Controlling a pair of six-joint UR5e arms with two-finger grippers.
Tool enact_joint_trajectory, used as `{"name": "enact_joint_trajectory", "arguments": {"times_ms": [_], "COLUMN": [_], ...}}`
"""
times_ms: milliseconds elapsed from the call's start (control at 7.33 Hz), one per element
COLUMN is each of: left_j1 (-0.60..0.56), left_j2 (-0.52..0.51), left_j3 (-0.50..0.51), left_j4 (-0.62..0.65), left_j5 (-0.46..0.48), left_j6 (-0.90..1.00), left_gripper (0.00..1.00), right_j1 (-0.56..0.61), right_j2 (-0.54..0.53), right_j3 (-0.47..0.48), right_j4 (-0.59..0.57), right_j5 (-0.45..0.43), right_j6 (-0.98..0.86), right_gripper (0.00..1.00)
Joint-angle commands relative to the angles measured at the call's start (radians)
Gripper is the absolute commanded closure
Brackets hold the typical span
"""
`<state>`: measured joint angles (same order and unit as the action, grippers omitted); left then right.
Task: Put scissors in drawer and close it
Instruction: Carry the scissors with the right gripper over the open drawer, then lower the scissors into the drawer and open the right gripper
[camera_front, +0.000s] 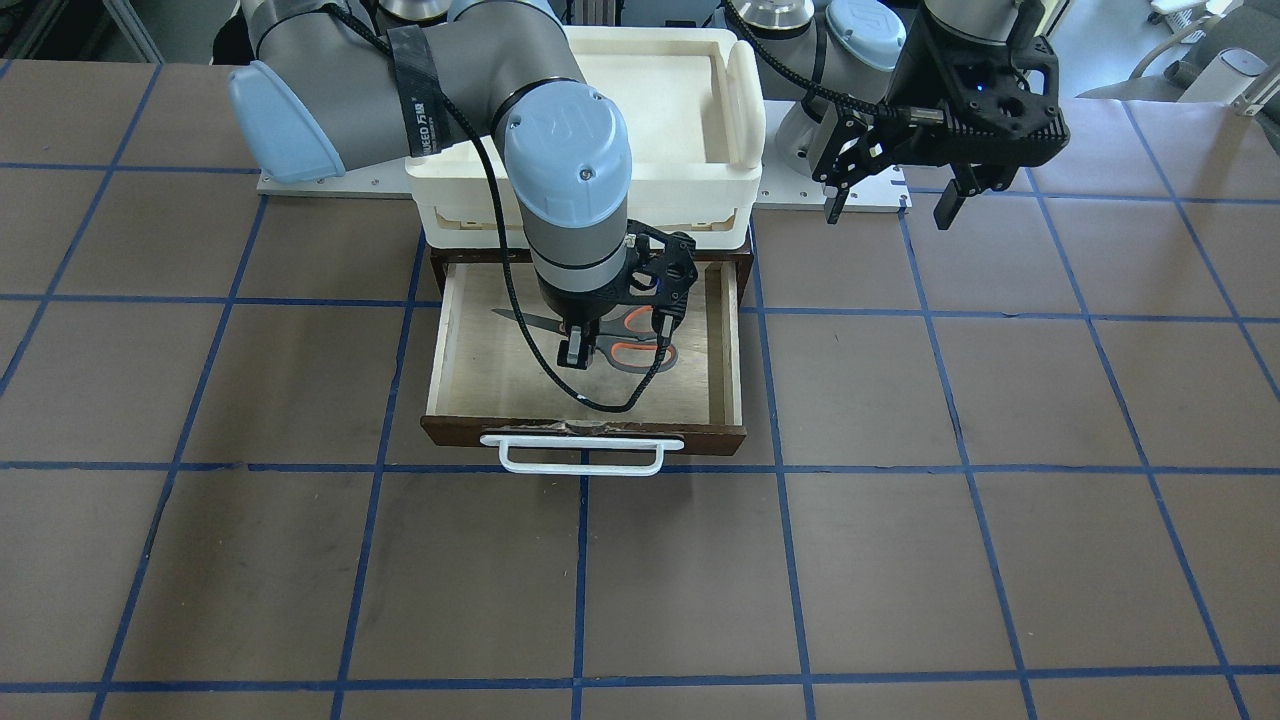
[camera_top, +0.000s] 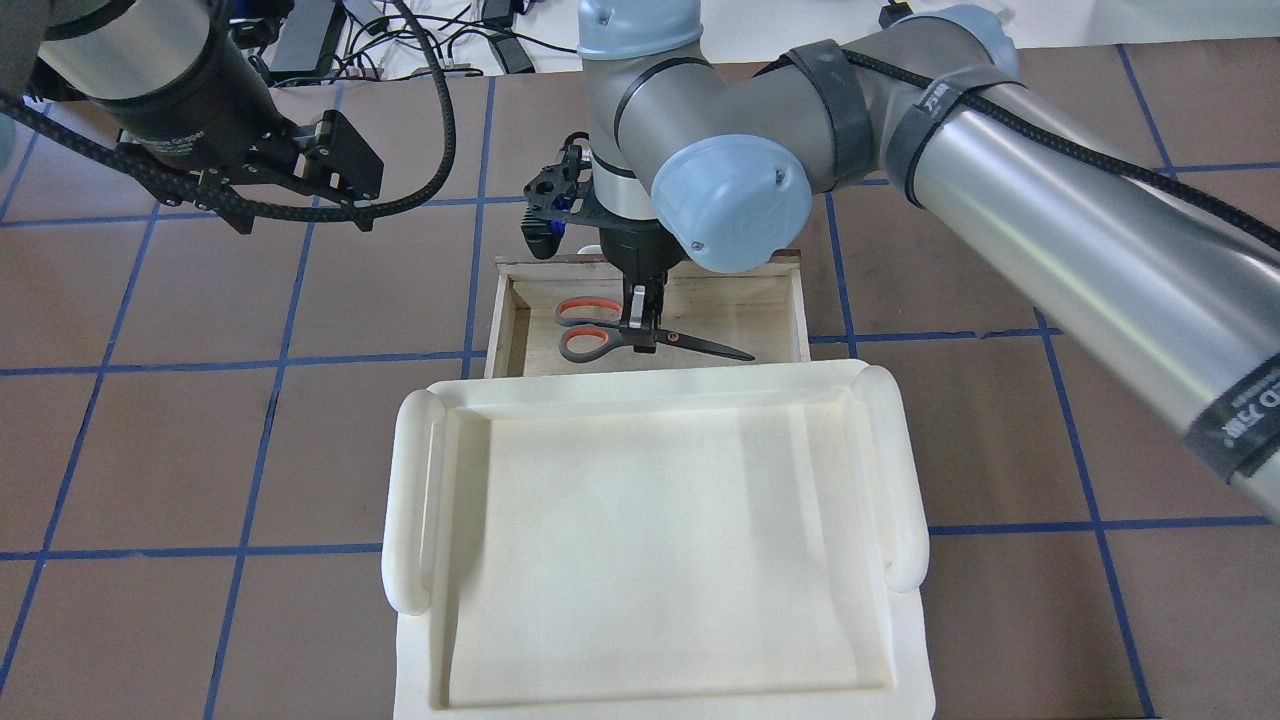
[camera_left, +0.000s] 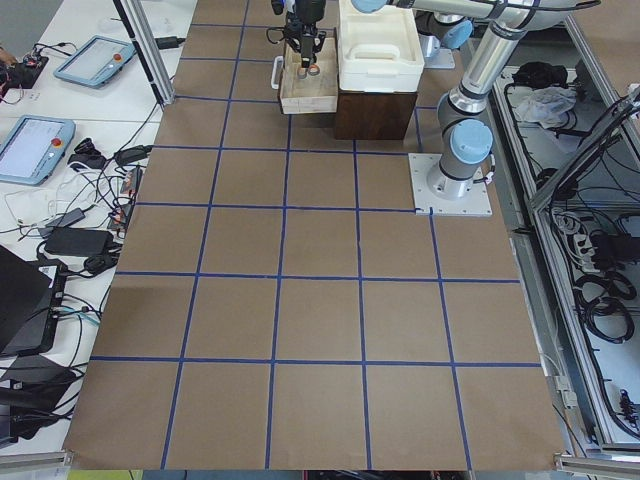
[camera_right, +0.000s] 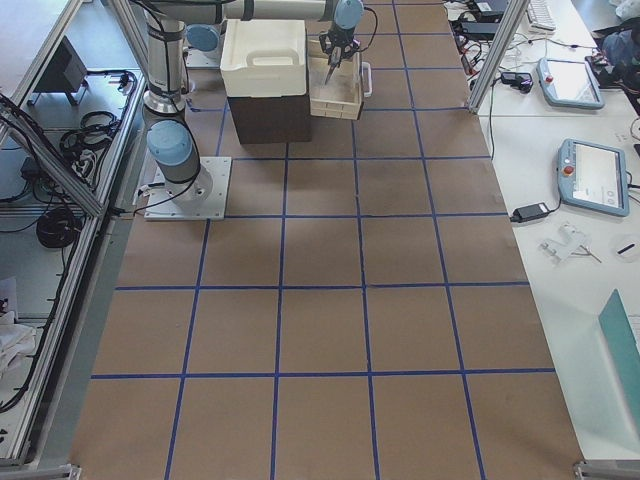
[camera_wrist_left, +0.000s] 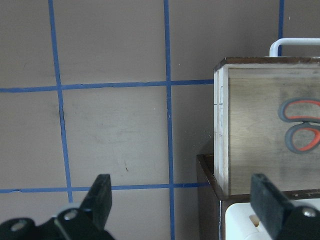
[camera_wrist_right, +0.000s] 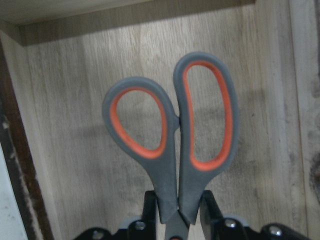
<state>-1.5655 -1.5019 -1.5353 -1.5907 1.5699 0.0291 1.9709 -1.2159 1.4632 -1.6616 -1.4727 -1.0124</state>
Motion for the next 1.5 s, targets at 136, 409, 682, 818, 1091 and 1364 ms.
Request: {"name": "enact_joint_trajectory", "arguments": {"times_ms": [136, 409, 682, 818, 1091, 1364], "left_j1": [0.001, 0.001, 0.001, 0.001, 0.001, -0.001], "left_j2": [0.002, 0.002, 0.002, 0.002, 0.002, -0.03], "left_j3": [0.0, 0.0, 0.0, 0.0, 0.001, 0.015], "left_j4": [-0.002, -0.002, -0.002, 0.0, 0.002, 0.001], "left_j5": [0.001, 0.002, 0.002, 0.002, 0.002, -0.007], "left_j6": [0.0, 0.0, 0.0, 0.0, 0.0, -0.014], "left_gripper": [0.0, 0.0, 0.0, 0.0, 0.0, 0.0], "right_j1": [0.0, 0.0, -0.003, -0.017, -0.044, -0.186], "right_j2": [0.036, 0.041, 0.026, 0.015, -0.069, -0.121], "right_j3": [0.003, 0.009, 0.008, 0.002, -0.003, -0.001], "right_j4": [-0.012, -0.036, -0.082, -0.082, -0.148, -0.155], "right_j5": [0.003, 0.003, -0.012, -0.008, -0.02, -0.017], "right_j6": [0.003, 0.003, 0.005, 0.03, 0.323, 0.545], "right_gripper": [0.75, 0.3, 0.0, 0.0, 0.0, 0.0]}}
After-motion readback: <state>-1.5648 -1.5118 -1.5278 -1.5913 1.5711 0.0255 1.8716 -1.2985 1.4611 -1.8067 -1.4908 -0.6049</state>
